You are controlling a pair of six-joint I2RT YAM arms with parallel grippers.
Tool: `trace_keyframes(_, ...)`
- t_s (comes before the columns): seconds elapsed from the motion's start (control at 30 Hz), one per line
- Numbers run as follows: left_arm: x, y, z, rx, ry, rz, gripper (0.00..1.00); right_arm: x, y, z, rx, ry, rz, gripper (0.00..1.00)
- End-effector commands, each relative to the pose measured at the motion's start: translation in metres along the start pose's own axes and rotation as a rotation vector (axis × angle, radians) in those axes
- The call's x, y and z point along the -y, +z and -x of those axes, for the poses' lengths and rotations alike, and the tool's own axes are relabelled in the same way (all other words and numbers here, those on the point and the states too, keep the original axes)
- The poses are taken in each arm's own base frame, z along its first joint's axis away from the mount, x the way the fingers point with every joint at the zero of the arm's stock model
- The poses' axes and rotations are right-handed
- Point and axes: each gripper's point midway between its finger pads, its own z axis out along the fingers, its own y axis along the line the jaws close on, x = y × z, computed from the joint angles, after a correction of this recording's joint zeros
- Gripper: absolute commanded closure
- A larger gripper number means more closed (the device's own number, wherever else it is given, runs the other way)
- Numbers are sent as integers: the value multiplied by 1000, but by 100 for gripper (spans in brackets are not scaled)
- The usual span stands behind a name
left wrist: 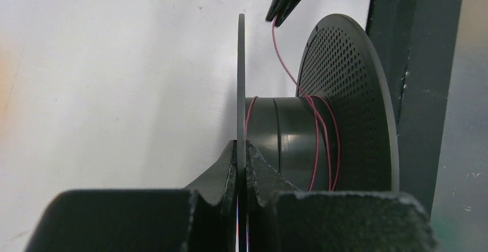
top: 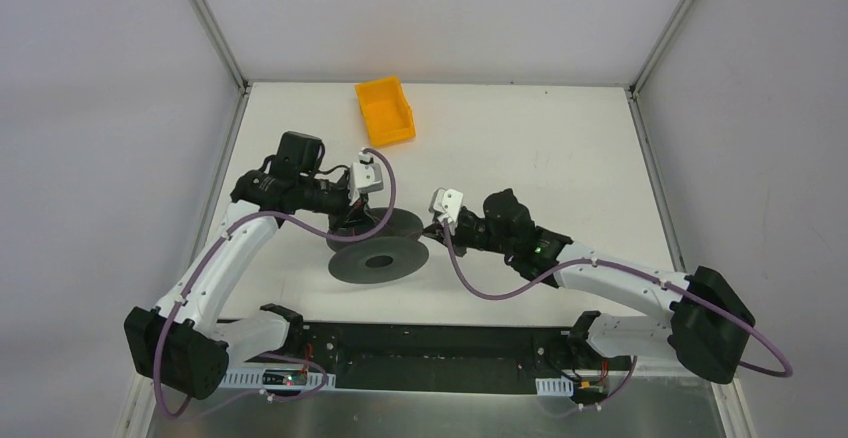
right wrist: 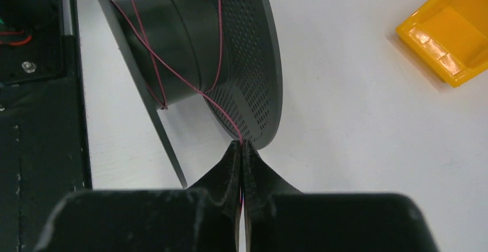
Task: Wrap the cables
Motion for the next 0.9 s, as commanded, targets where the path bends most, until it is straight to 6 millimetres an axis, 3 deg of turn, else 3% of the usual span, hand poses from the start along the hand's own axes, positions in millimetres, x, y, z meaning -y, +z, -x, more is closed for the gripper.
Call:
trace_keyframes(0.0,15,-14,45,191,61,-61,100,4,2,61,308,76,-19,100)
trace_keyframes(0.23,11,-32,72,354,25,-60,100,0,1,68,402,152,-8,100)
trace_keyframes(0.43,1,-36,92,447,-65,-45,100,12,-5,82,486,221,-75,99)
trace_keyframes(0.63,-4,-32,92,501,-124,-29,100,18,-7,89,539,291,-101,97)
trace_keyframes(0.87,-5,-32,86,500,-136,-12,100,19,-10,79,500,279,-128,92)
